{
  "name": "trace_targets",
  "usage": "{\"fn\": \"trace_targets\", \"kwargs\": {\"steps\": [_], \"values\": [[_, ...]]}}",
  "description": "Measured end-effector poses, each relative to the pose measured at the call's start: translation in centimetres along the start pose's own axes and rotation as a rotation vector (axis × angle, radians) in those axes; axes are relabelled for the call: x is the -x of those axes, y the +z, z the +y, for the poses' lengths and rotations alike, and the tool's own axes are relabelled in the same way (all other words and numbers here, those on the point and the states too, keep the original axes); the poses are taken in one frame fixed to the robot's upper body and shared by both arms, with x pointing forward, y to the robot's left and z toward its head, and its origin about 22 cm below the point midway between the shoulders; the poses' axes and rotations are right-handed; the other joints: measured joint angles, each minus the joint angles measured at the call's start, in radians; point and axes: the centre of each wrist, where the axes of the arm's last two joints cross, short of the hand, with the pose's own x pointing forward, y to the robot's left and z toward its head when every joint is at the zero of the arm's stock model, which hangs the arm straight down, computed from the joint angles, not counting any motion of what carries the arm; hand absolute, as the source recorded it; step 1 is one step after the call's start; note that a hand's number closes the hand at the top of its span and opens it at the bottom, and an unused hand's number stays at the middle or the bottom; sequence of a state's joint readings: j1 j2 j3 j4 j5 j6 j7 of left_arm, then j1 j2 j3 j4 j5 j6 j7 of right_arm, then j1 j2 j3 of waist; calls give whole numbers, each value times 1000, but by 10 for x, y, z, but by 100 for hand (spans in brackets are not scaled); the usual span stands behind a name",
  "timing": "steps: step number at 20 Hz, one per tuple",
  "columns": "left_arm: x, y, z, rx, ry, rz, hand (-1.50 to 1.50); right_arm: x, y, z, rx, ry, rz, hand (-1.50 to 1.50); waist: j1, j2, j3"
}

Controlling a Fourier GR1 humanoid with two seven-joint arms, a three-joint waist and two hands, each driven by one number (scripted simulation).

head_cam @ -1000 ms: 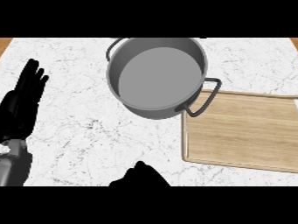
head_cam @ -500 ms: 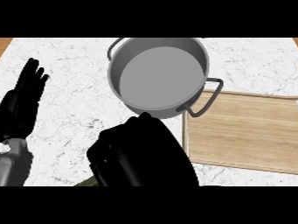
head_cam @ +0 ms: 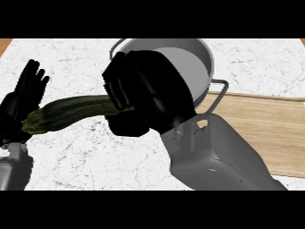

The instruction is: Pick the squash from the tray and place it in the pot

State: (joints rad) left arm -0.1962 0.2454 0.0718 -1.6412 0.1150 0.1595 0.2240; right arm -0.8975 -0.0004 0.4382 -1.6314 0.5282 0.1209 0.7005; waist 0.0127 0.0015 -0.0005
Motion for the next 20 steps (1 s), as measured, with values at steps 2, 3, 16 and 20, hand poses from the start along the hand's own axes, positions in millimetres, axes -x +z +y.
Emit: {"fn": "trace_targets", "kwargs": {"steps": [2,3,16,20], "values": [[-2,1,0,3,7,-1,0,15,-15,-2,12,-44,14,150,3,2,0],[1,-1,-1,2,5,1,0,23,-21,-2,19,-60,17,150,2,2,0],[-2,-5,-6,8,4,-9,0,109,-76,31,123,393,48,150,15,7,0],[1,-8,0,14,10,-7,0,135,-87,43,70,357,98,-150,20,11,0]]}}
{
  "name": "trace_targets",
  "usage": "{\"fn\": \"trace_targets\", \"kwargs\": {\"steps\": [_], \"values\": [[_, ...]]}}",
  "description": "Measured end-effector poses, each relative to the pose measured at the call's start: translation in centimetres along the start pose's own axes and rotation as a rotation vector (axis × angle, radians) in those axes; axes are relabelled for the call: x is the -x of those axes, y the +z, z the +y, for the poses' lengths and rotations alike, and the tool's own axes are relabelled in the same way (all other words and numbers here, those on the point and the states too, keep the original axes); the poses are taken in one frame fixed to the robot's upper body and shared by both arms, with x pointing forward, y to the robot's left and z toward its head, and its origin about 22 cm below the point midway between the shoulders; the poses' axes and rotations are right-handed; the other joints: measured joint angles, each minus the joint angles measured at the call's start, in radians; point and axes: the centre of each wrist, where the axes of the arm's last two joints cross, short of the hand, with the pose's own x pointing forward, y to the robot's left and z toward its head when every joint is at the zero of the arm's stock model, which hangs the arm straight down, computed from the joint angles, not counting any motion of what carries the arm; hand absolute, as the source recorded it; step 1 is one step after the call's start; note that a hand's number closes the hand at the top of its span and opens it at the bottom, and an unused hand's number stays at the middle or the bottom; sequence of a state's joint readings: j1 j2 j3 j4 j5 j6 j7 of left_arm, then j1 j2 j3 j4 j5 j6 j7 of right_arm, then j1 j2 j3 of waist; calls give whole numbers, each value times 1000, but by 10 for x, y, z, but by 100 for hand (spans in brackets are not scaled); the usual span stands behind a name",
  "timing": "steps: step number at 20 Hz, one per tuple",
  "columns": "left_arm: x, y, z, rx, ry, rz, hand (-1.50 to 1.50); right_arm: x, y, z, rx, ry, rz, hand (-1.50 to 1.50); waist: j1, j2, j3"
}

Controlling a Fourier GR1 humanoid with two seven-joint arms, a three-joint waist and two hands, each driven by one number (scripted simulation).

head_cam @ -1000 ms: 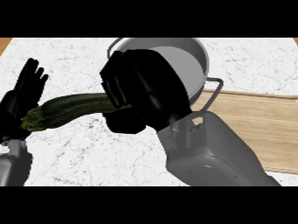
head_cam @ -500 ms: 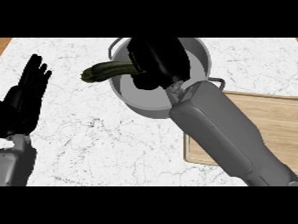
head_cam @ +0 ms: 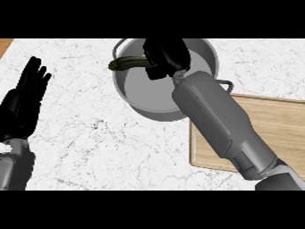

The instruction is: Pick the squash from the tray and place it in the pot

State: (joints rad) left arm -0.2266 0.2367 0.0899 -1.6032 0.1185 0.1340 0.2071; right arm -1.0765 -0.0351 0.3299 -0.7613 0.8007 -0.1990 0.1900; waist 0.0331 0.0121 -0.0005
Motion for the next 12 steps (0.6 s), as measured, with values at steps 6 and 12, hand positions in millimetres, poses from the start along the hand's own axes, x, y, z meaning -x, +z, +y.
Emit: {"fn": "trace_targets", "kwargs": {"steps": [6,12], "values": [[-5,-2,-4,14,1,-5,0,23,-7,17,-144,-135,77,-150,12,3,1],[-5,-4,-12,25,1,-2,0,36,-8,19,-177,-401,52,-150,21,5,1]]}}
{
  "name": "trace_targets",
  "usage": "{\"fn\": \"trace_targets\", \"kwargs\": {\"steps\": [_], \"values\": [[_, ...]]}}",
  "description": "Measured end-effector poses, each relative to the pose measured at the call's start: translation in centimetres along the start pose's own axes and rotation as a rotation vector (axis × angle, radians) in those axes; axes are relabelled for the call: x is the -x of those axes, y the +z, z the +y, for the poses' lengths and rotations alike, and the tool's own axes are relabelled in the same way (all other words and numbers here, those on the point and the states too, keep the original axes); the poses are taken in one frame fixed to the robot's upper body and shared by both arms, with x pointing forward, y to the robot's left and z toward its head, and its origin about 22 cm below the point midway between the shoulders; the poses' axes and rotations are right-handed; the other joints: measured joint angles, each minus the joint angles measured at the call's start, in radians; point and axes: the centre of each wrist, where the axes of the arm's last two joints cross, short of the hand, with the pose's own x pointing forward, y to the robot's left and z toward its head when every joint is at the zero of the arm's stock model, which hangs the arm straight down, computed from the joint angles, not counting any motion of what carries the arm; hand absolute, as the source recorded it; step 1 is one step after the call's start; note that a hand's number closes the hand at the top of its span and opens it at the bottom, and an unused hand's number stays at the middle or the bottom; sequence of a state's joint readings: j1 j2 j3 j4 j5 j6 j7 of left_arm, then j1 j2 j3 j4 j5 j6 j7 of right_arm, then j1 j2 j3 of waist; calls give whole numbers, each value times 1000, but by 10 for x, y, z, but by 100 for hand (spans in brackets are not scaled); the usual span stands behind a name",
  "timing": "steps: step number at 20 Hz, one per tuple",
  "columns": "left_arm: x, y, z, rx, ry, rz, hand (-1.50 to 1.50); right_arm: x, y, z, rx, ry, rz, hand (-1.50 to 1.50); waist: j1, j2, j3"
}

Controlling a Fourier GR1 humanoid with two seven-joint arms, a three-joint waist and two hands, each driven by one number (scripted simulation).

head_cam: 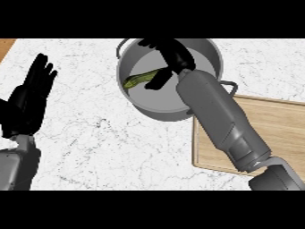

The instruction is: Pick the squash from the tray and place it in the pot

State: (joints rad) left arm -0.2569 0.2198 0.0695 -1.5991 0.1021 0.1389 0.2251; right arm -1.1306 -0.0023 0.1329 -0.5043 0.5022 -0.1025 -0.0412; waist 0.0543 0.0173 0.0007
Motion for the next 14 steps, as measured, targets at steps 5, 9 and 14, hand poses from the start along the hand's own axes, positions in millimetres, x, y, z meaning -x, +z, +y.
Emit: {"fn": "trace_targets", "kwargs": {"steps": [5,9,14], "values": [[-1,2,7,-8,-4,-5,0,14,1,-9,60,-226,-40,-150,-9,-3,0],[-2,4,9,-22,-4,-4,0,21,-2,-32,100,-350,-42,-150,-16,-5,0],[0,7,2,-27,-5,2,0,47,4,-77,115,-418,-35,-150,-24,-7,0]]}}
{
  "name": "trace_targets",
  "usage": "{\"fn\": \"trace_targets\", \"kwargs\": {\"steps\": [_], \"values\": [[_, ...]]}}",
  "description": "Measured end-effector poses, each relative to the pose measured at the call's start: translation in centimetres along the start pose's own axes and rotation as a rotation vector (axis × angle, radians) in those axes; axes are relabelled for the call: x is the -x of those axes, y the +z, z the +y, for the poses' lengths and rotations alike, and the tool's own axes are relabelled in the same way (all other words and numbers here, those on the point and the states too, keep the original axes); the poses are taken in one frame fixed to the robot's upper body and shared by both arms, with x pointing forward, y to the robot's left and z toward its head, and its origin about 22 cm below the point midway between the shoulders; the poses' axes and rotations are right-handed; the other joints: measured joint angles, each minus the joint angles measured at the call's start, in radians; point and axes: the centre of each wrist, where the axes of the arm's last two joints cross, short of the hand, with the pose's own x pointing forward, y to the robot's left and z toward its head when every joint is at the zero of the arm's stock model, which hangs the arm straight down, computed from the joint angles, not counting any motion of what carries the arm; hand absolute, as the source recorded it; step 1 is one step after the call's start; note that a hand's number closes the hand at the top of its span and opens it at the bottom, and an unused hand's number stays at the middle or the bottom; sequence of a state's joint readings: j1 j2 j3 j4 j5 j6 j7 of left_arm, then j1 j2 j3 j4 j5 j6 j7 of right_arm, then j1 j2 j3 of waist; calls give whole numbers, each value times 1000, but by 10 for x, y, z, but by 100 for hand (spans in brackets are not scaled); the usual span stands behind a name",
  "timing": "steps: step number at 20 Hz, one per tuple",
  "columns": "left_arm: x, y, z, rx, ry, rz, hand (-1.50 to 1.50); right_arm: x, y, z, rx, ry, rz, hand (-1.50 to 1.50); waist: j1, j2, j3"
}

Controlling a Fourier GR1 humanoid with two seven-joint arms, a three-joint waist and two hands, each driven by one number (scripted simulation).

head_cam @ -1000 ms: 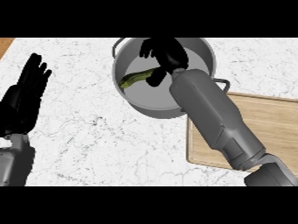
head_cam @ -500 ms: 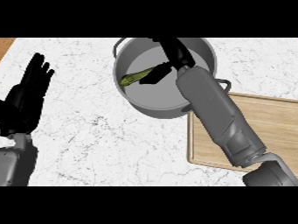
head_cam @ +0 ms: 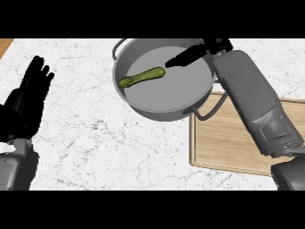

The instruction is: Pick the squash from the tray and place it in the pot

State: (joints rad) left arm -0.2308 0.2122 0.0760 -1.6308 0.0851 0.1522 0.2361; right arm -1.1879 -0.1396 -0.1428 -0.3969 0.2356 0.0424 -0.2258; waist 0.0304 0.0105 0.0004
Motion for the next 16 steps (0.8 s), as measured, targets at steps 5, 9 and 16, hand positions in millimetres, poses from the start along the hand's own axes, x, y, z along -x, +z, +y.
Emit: {"fn": "trace_targets", "kwargs": {"steps": [5,9,16], "values": [[-1,1,2,1,-4,-7,0,7,7,-45,-11,-24,0,-150,-2,-1,0],[-5,5,-2,3,-5,-4,0,10,15,-80,-26,-26,0,-150,1,0,0],[-1,0,8,3,-1,-2,0,15,27,-114,-41,-18,-2,-150,2,2,0]]}}
